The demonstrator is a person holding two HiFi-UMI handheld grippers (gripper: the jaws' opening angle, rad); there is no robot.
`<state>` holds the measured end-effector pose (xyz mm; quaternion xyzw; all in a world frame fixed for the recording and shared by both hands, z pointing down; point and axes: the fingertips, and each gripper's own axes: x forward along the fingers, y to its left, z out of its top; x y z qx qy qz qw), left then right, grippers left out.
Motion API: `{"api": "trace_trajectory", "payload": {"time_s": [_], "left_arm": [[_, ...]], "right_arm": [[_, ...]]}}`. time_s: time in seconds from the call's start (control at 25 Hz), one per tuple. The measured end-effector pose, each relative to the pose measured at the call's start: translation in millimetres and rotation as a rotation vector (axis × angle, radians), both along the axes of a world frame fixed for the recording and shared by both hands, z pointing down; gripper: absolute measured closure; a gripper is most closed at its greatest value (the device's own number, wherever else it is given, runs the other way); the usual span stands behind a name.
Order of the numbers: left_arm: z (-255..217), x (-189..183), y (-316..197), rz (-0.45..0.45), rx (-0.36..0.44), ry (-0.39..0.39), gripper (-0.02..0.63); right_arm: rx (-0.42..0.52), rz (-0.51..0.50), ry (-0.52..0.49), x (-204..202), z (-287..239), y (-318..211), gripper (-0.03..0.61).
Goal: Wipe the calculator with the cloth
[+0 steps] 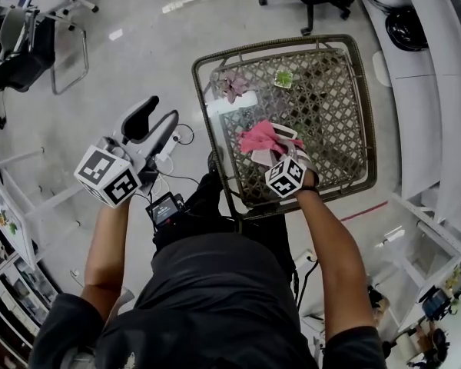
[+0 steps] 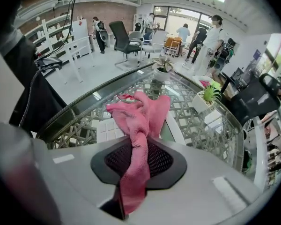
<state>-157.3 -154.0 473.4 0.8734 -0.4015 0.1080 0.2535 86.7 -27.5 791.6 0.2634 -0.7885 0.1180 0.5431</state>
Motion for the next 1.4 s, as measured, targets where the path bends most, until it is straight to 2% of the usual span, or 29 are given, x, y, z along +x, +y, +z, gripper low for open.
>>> {"api": "trace_trajectory", "payload": {"time_s": [0.28,0.44,0.64,0.88,1.0,1.08,1.4], "left_arm": [[-1.9,12.2,-3.2,0.016,0.002,0.002,0.365],[-3.3,16.8,-3.5,0.022,0.008,0.008,0.365],[-3.0,17.8,-0.9,0.025,0.009,0.01,0.365],[-4.0,15.5,3.6,0.023,0.011,0.012,0.365],[-4.0,11.0,6.2,0.016,0.013,0.012,0.365],[-4.0,8.1,8.8,0.012,0.016,0.013,0.365],[-3.4,-7.9,18.7,0.002,0.035,0.024,0.365]], "right_arm": [[-0.013,0.15,0.001,30.0,-0.7,3.3,0.511],[-0.045,0.329,-0.027,49.4,1.6,8.6,0.511],[-0.107,0.591,-0.115,59.1,-2.8,17.5,0.511],[-0.137,0.772,-0.184,51.4,-3.8,27.5,0.511],[-0.146,0.809,-0.202,42.0,-4.7,29.4,0.511],[-0.15,0.797,-0.208,31.6,-5.4,30.9,0.511],[-0.185,0.618,-0.217,-28.5,0.0,40.8,0.511]]}}
